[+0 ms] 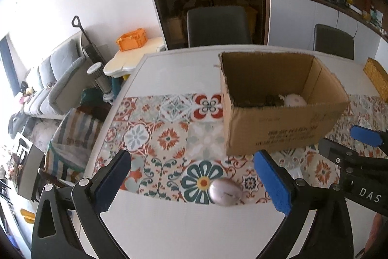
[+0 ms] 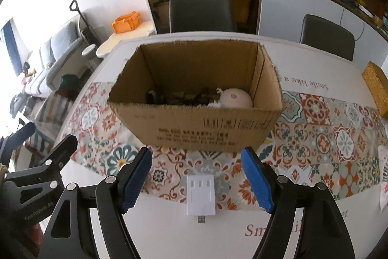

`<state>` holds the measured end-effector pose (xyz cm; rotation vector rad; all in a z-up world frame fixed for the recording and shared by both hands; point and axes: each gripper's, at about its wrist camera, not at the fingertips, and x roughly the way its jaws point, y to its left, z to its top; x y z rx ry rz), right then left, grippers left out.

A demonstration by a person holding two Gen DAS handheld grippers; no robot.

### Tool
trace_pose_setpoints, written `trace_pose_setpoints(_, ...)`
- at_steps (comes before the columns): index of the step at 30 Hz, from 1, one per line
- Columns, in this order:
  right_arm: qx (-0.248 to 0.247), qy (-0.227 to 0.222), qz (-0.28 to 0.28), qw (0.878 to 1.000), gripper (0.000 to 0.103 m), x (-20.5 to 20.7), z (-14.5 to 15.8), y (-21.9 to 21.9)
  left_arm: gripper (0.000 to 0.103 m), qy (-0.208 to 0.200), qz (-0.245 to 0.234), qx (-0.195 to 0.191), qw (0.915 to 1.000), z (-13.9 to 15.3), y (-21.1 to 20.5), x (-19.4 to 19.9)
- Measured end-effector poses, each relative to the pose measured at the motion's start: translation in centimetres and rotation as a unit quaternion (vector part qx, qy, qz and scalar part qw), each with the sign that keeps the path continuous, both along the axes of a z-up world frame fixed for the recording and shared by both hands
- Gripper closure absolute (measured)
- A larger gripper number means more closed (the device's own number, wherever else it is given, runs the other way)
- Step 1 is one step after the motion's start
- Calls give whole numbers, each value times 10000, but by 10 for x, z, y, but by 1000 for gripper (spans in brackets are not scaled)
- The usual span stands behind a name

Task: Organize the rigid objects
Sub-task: 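Move both tools toward the silver egg mouse and white power strip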

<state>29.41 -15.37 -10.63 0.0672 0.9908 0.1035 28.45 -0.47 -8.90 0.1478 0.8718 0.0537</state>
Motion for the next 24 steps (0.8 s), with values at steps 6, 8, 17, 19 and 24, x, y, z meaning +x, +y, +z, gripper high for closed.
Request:
trace_pose_setpoints(6,-26,106,85,9999,27,-5,-14,3,0,297,54,-113,9995,-19,3,-5)
trace_pose_setpoints(8,-37,197,70,9998,27,-6,-22,3,0,429,48,-124,9990,-27,1,-5)
trace_pose_setpoints(17,-95,629,145,9979,28,-11,-61,2,0,886,-61,-73,9960,-60,-6,-7)
trace_pose_setpoints(19,-104,717,144,9973,28,-11,-70,2,0,986,-70,-67,9951,-68,-6,-6)
trace_pose_setpoints(24,-105,957,126,9953,31,-9,-90,0,0,1258,-95,-85,9920,-87,-8,-4)
